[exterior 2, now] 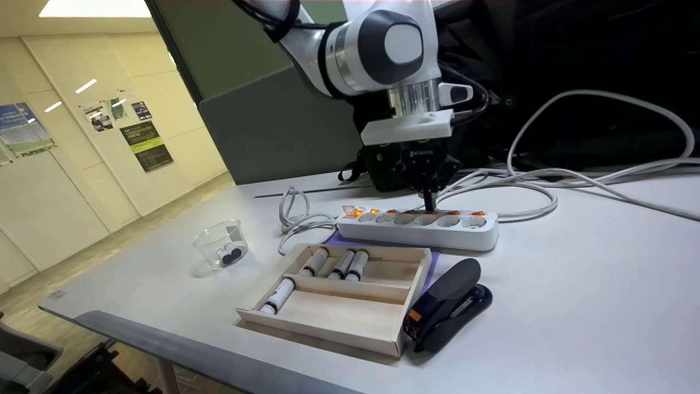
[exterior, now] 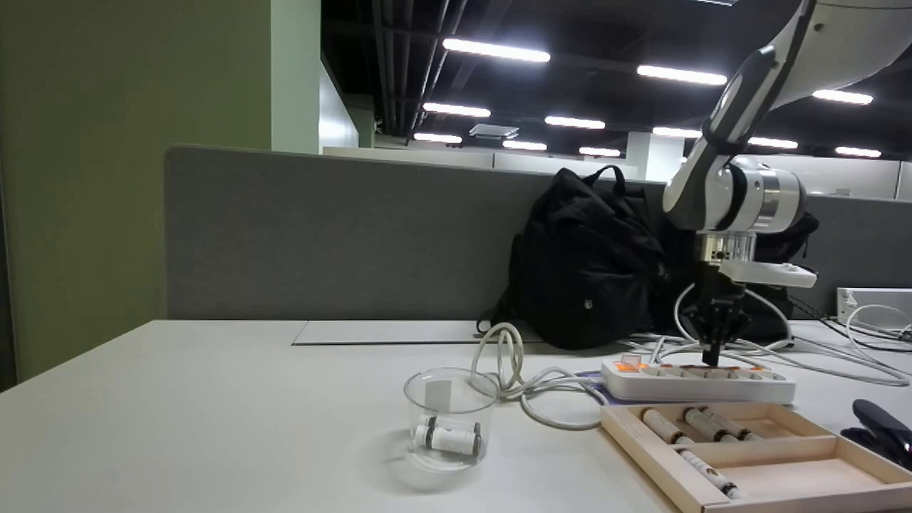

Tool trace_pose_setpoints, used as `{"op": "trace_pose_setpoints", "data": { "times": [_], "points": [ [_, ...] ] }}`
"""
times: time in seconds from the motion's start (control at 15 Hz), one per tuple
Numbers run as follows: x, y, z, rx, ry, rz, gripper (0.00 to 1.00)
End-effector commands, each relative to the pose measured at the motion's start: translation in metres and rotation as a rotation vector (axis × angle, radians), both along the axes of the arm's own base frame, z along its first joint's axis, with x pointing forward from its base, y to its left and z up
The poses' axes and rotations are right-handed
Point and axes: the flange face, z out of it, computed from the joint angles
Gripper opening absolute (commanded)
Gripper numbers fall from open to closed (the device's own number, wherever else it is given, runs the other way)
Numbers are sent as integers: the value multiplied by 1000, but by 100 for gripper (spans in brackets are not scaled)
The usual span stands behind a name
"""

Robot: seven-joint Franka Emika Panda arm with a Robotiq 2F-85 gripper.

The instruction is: Turn on the third switch from the right

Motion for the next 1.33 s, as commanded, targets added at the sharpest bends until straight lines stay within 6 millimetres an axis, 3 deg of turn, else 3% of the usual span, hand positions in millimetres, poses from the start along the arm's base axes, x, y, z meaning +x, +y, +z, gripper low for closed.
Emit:
{"op": "trace_pose_setpoints", "data": {
  "times": [0.0,0.53,0.93,1.13,1.27],
  "points": [
    [-4,-2,-3,6,10,-24,0],
    [-12,-17,-13,34,-6,-58,0],
    [-20,-39,-29,190,-28,-90,0],
    [-15,-48,-16,252,-69,-95,0],
    [-7,-50,6,273,-103,-85,0]
  ]
}}
